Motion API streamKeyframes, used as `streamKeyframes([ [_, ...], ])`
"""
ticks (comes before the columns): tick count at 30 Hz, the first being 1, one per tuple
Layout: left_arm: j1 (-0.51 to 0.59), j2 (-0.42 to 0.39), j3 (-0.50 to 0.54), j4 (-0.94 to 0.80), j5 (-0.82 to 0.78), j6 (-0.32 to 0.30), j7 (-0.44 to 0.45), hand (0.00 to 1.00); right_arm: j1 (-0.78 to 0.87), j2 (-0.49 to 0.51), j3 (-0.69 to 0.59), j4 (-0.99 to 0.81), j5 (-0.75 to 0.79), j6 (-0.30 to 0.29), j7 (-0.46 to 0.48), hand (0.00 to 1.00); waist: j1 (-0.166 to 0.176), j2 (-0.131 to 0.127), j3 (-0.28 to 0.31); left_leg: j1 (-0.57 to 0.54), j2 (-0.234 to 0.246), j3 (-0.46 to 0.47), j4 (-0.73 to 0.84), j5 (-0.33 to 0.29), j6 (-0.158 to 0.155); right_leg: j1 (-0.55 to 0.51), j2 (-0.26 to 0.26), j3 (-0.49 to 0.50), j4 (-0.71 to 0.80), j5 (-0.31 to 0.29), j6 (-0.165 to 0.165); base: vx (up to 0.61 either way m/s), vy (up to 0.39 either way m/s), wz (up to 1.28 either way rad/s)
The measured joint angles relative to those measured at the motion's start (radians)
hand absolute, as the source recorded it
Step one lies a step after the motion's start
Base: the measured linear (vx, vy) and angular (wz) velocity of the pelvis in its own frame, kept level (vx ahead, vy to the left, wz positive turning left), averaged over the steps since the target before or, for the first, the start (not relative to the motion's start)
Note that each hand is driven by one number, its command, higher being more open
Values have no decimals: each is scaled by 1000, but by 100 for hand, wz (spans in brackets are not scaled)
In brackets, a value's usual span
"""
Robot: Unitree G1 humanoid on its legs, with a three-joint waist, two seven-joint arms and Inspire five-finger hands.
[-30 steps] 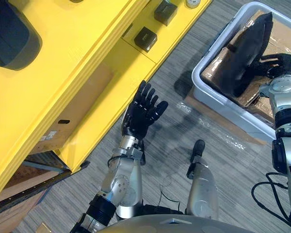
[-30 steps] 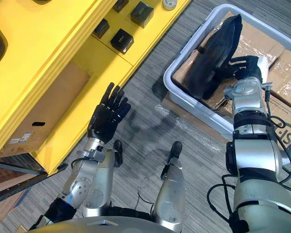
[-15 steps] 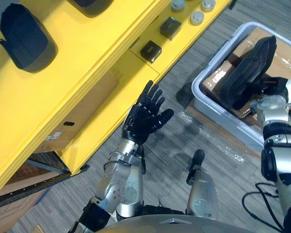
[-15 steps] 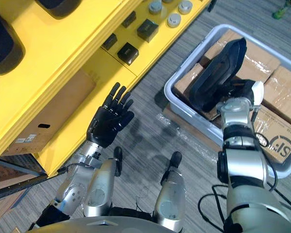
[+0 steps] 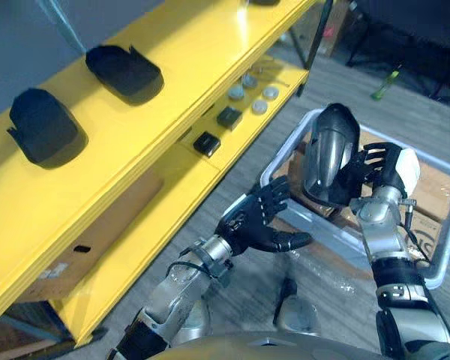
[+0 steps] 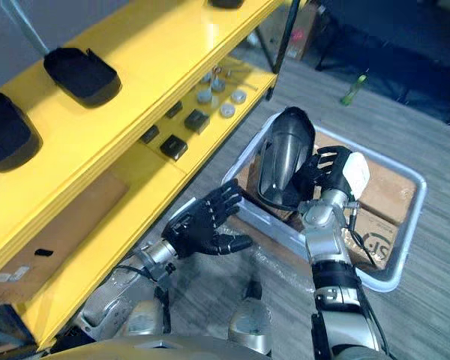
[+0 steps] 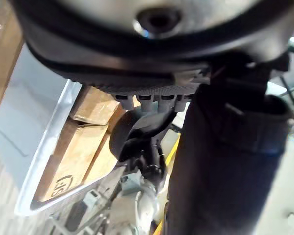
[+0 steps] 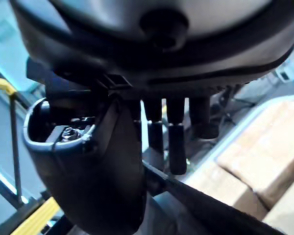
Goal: Walk over and take three plastic housings, then place them on the shelf
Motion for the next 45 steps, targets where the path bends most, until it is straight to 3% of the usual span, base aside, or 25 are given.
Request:
streamKeyframes([
  [5,-136,-43,-4,256,-35,88,160,100,10,2,27,-5,-83,-63,0,0,-51,-15,-28,65,13,53,-15,-5,-7,26,18,44,-17,10,-3,11,1,-30],
  [11,-220,-111,54,440,-64,78,335,100,43,1,51,-6,-124,-129,12,0,-73,-32,-41,102,27,82,-14,-13,-13,42,34,75,-18,12,-5,-14,-2,-16],
  [18,-280,-128,89,497,-279,14,351,100,71,1,92,-49,-198,-226,30,0,-77,-37,-45,114,31,99,-17,-15,-16,42,40,91,-26,16,-8,-16,1,-7],
  [21,-298,-145,88,496,-408,-23,307,100,79,1,115,-49,-199,-262,31,0,-76,-46,-53,112,30,105,-20,-15,-16,43,42,93,-42,27,-7,15,11,-2],
  [26,-346,-159,60,496,-544,-20,270,100,79,2,163,-49,-199,-313,31,0,-77,-52,-56,115,29,108,-23,-15,-15,51,42,93,-57,34,-7,0,0,0],
  [37,-355,-159,-33,539,-603,-23,323,100,74,20,247,-49,-189,-324,3,0,-77,-59,-73,118,29,111,-22,-15,-15,82,50,91,-124,71,-11,0,0,0],
  [38,-355,-159,-37,545,-603,-35,344,0,74,26,258,-49,-189,-324,-1,0,-77,-63,-79,116,29,111,-22,-15,-15,85,50,91,-132,76,-11,0,0,0],
  [39,-355,-159,-40,546,-603,-48,354,0,74,31,263,-49,-188,-324,-4,0,-77,-64,-80,117,29,111,-22,-15,-15,89,51,91,-137,79,-11,0,0,0],
  [44,-359,-185,-19,552,-694,-249,380,0,83,77,288,-109,-140,-366,-12,0,-79,-71,-84,115,31,113,-20,-15,-15,95,54,92,-158,91,-12,0,0,0],
  [45,-362,-195,-10,552,-711,-266,374,0,87,82,295,-117,-139,-378,-12,0,-78,-72,-85,115,31,113,-20,-15,-15,95,55,92,-158,91,-12,0,0,0],
])
